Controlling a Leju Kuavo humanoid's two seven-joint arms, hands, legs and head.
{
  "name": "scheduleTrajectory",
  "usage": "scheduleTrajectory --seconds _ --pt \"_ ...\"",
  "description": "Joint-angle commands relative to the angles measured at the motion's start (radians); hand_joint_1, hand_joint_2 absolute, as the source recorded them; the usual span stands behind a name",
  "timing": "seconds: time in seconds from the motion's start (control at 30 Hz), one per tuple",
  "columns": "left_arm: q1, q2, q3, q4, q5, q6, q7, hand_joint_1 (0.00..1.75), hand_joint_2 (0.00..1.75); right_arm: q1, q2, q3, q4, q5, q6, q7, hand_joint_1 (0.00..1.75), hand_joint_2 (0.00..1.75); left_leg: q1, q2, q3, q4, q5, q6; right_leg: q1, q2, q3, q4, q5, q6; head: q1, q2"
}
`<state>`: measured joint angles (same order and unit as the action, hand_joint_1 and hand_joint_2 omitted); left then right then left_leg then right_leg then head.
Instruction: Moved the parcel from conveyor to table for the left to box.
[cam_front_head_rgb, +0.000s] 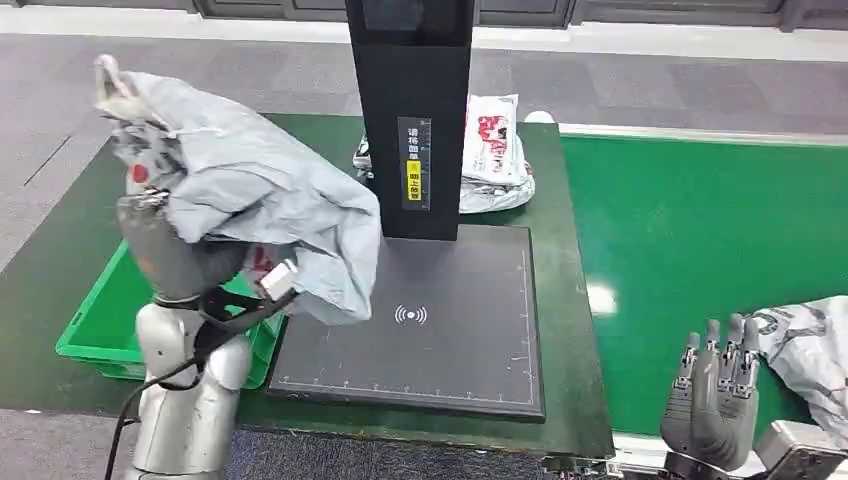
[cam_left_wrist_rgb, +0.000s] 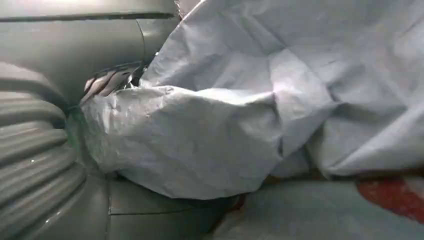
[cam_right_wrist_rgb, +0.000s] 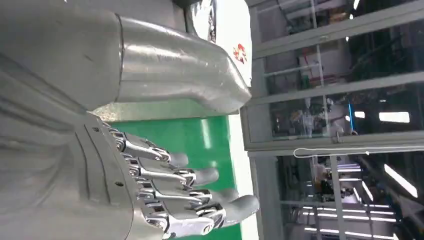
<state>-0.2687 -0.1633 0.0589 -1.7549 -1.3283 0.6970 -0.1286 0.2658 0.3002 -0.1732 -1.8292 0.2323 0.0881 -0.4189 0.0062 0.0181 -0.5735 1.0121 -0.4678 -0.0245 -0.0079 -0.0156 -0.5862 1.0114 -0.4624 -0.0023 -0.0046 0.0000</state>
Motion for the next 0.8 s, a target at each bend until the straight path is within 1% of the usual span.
scheduleTrajectory --seconds 0.03,0.07,0.1,0.13,0.2,0.23,0.27,0.33,0.37,0.4,0.47,0.5,0.53,0.57,0.6,0.63,0.67,0.7,0.73,0.77,0.8 --pt "-0.173 0.188 0.399 0.169 -0.242 -0.038 0.228 1.75 1.75 -0.037 0.041 -0.087 0.014 0.014 0.03 0.017 0.0 1.75 0.001 0.001 0.002 -0.004 0.003 0.0 0.001 0.005 0.001 -0.003 0.004 -0.001 0.0 0.0" --pt "-0.165 0.277 0.392 0.202 -0.242 -0.051 0.276 1.75 1.75 -0.039 0.038 -0.084 0.016 0.014 0.033 0.017 0.0 1.75 0.0 0.001 0.002 -0.002 0.002 -0.001 0.0 0.003 0.0 -0.001 0.001 -0.001 0.0 0.0" --pt "-0.167 0.358 0.351 0.239 -0.242 -0.061 0.345 1.75 1.75 -0.041 0.033 -0.081 0.02 0.014 0.036 0.018 0.0 1.75 0.0 0.002 0.002 -0.003 0.003 -0.001 0.0 0.004 0.0 -0.001 0.002 -0.001 0.0 0.0" --pt "-0.171 0.407 0.316 0.26 -0.242 -0.064 0.392 1.75 1.75 -0.043 0.03 -0.08 0.021 0.015 0.037 0.02 0.0 1.75 0.0 0.003 0.003 -0.003 0.002 -0.002 0.0 0.005 0.001 -0.001 0.002 -0.001 0.0 0.0" --pt "-0.171 0.407 0.316 0.26 -0.242 -0.064 0.392 1.75 1.75 -0.043 0.03 -0.08 0.021 0.015 0.037 0.02 0.0 1.75 0.001 0.003 0.003 -0.003 0.003 -0.003 0.001 0.005 0.0 -0.001 0.002 -0.002 0.0 0.0" --pt "-0.162 0.45 0.286 0.267 -0.242 -0.063 0.436 1.75 1.75 -0.043 0.027 -0.079 0.023 0.014 0.039 0.02 0.0 1.75 0.002 0.002 0.003 -0.004 0.003 -0.003 0.001 0.006 0.0 -0.001 0.003 -0.003 0.0 0.0" --pt "-0.148 0.517 0.23 0.274 -0.242 -0.075 0.513 1.75 1.75 -0.045 0.024 -0.078 0.027 0.013 0.04 0.022 0.0 1.75 0.003 0.003 0.002 -0.002 0.003 -0.003 0.002 0.004 0.0 0.0 0.002 -0.003 0.0 0.0" --pt "-0.142 0.591 0.161 0.292 -0.242 -0.099 0.596 1.75 1.75 -0.046 0.022 -0.078 0.032 0.011 0.042 0.024 0.0 1.75 0.004 0.003 0.001 -0.001 0.003 -0.004 0.002 0.005 -0.002 0.0 0.002 -0.004 0.0 0.0" --pt "-0.159 0.713 0.003 0.33 -0.242 -0.215 0.768 1.75 1.75 -0.047 0.02 -0.08 0.036 0.01 0.04 0.025 0.0 1.75 0.003 0.002 0.001 -0.002 0.003 -0.003 0.003 0.003 -0.001 0.0 0.002 -0.004 0.0 0.0" --pt "-0.203 0.714 -0.086 0.378 -0.242 -0.279 0.817 1.75 1.75 -0.045 0.02 -0.082 0.034 0.009 0.041 0.025 0.0 1.75 0.004 -0.001 0.002 -0.003 0.004 -0.003 0.004 0.002 0.001 -0.002 0.002 -0.004 0.0 0.0" --pt "-0.31 0.692 -0.184 0.494 -0.242 -0.432 0.827 1.75 1.75 -0.037 0.023 -0.093 0.023 0.009 0.046 0.025 0.0 1.75 0.005 -0.003 -0.001 -0.001 0.004 -0.004 0.005 -0.002 0.0 -0.001 0.002 -0.005 0.0 0.0" --pt "-0.343 0.68 -0.229 0.533 -0.242 -0.493 0.827 1.75 1.75 -0.037 0.024 -0.097 0.021 0.008 0.048 0.025 0.0 1.75 0.006 -0.01 -0.002 -0.001 0.006 -0.004 0.006 -0.008 0.0 -0.001 0.001 -0.005 0.0 0.0" --pt "-0.366 0.659 -0.258 0.574 -0.242 -0.53 0.822 1.75 1.75 -0.039 0.023 -0.099 0.022 0.008 0.051 0.025 0.0 1.75 0.005 -0.01 -0.001 -0.002 0.006 -0.003 0.005 -0.008 0.0 -0.001 0.001 -0.005 0.0 0.0" --pt "-0.366 0.659 -0.258 0.574 -0.242 -0.53 0.822 1.75 1.75 -0.039 0.023 -0.099 0.022 0.008 0.051 0.025 0.0 1.75 0.004 -0.008 0.0 -0.001 0.006 -0.004 0.004 -0.007 -0.002 -0.001 0.001 -0.005 0.0 0.0" --pt "-0.366 0.659 -0.258 0.574 -0.242 -0.53 0.822 1.75 1.75 -0.039 0.023 -0.099 0.022 0.008 0.051 0.025 0.0 1.75 0.004 -0.013 0.0 -0.002 0.007 -0.003 0.004 -0.011 0.0 -0.002 0.001 -0.004 0.0 0.0" --pt "-0.366 0.659 -0.258 0.574 -0.242 -0.53 0.822 1.75 1.75 -0.039 0.023 -0.099 0.022 0.008 0.051 0.025 0.0 1.75 0.004 -0.011 -0.001 -0.002 0.006 -0.003 0.004 -0.01 -0.001 -0.002 0.002 -0.004 0.0 0.0" --pt "-0.375 0.646 -0.288 0.604 -0.242 -0.581 0.807 0.28 1.75 -0.045 0.021 -0.102 0.026 0.008 0.055 0.025 0.0 1.75 0.004 -0.007 -0.001 -0.001 0.005 -0.003 0.004 -0.007 -0.002 -0.001 0.002 -0.004 0.0 0.0" --pt "-0.378 0.651 -0.326 0.61 -0.242 -0.62 0.8 0.0 1.75 -0.046 0.02 -0.103 0.028 0.007 0.06 0.025 0.0 1.75 0.004 -0.004 -0.001 -0.001 0.005 -0.003 0.004 -0.004 -0.001 0.0 0.002 -0.005 0.0 0.0" --pt "-0.371 0.621 -0.309 0.62 -0.242 -0.645 0.748 0.0 1.75 -0.046 0.02 -0.106 0.029 0.007 0.063 0.025 0.0 1.75 0.004 -0.005 -0.001 -0.002 0.006 -0.003 0.004 -0.004 0.0 -0.002 0.003 -0.004 0.0 0.0" --pt "-0.365 0.597 -0.322 0.628 -0.242 -0.676 0.705 0.0 1.75 -0.045 0.022 -0.111 0.031 0.007 0.066 0.025 0.0 1.75 0.004 -0.005 -0.001 -0.003 0.006 -0.002 0.004 -0.003 0.0 -0.004 0.005 -0.005 0.0 0.0" --pt "-0.357 0.588 -0.358 0.627 -0.242 -0.69 0.693 0.0 1.75 -0.043 0.024 -0.114 0.032 0.008 0.069 0.024 0.0 1.75 0.003 -0.001 0.0 -0.003 0.006 -0.003 0.003 -0.001 -0.002 -0.002 0.005 -0.006 0.0 0.0"
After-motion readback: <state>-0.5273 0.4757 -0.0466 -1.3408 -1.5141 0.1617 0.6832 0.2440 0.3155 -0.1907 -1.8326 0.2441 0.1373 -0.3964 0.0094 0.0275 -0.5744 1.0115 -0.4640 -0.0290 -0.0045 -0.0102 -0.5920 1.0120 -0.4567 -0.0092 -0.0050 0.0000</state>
